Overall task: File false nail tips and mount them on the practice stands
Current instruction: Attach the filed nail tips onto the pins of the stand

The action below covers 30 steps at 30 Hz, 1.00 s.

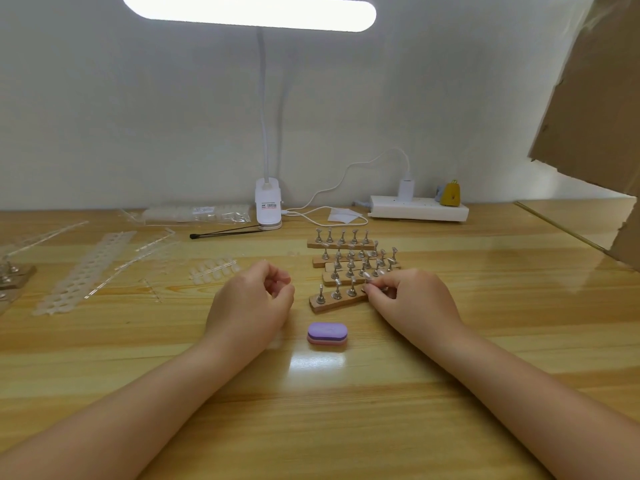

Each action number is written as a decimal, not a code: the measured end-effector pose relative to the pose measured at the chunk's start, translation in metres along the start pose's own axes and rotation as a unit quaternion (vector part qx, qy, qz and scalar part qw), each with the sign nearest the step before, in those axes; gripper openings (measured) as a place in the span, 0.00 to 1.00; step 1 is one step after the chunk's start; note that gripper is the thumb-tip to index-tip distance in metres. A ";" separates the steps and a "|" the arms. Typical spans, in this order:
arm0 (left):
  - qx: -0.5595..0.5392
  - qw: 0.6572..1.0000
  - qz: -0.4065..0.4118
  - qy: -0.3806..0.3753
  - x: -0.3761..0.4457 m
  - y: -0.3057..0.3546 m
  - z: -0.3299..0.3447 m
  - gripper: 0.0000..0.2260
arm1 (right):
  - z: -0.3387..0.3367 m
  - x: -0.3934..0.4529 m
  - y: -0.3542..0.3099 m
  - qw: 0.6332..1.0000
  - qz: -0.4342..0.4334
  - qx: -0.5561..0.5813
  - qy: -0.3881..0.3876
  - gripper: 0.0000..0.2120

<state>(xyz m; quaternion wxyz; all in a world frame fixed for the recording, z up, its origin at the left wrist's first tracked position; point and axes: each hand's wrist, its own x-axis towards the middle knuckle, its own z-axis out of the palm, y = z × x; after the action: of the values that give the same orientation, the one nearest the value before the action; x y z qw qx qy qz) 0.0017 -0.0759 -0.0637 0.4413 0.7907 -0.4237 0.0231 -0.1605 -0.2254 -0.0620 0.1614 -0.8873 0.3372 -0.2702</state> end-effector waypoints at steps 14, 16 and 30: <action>-0.273 0.957 0.006 -0.101 -0.010 0.023 -0.005 0.05 | -0.012 -0.024 -0.038 0.917 0.002 0.392 -0.076 0.06; -0.267 0.958 0.019 -0.107 -0.011 0.022 -0.003 0.05 | -0.010 -0.025 -0.041 0.906 0.015 0.415 -0.081 0.06; 0.137 0.941 0.301 0.066 -0.017 0.027 -0.002 0.10 | -0.003 -0.028 -0.043 0.912 0.026 0.404 -0.062 0.06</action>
<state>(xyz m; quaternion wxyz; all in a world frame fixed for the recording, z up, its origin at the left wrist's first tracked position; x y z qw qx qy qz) -0.0270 -0.0701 -0.0513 0.3280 0.6760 -0.6043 0.2652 -0.1581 -0.1757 -0.0500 0.5338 -0.7522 0.2112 -0.3236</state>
